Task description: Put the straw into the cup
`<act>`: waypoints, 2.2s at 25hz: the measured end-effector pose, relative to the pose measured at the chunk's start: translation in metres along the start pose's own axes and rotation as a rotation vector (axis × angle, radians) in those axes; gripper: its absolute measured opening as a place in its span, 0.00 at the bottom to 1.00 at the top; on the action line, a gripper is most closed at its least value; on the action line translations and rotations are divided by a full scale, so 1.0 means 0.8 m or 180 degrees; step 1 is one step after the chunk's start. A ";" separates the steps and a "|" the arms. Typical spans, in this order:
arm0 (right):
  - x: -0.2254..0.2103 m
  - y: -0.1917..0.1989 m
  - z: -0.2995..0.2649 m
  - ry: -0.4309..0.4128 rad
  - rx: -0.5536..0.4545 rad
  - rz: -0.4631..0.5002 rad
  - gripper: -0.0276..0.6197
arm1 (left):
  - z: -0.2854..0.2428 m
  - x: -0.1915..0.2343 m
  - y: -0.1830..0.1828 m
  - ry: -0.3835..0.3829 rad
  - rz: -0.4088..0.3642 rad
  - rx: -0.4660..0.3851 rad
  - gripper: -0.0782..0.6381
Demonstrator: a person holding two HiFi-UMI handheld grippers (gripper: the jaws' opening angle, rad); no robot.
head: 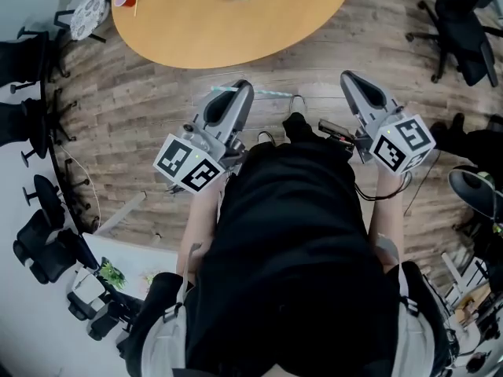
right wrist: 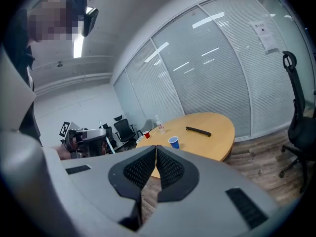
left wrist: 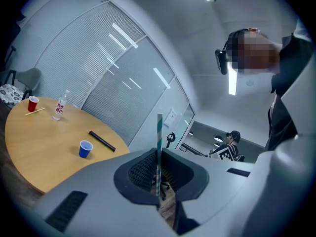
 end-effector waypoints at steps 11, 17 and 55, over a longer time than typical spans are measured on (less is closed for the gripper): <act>-0.098 -0.018 -0.005 -0.0082 0.0063 -0.0157 0.07 | -0.062 -0.005 -0.003 -0.0387 0.0037 -0.0096 0.16; -0.120 -0.007 -0.024 -0.0139 0.0070 -0.0252 0.07 | -0.054 0.009 -0.002 -0.0647 0.0049 -0.0220 0.16; -0.112 -0.128 -0.219 0.0372 0.0158 -0.0052 0.07 | -0.163 0.277 -0.193 -0.0156 -0.0005 -0.0183 0.16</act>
Point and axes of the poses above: the fingertips, and each gripper's own axes: z backward along the fingers, x to its left, y out of its underside, the point moved 7 cm from there along z, backward along the fingers, and after that the axes turned 5 degrees about z, right-handed, at the moved point
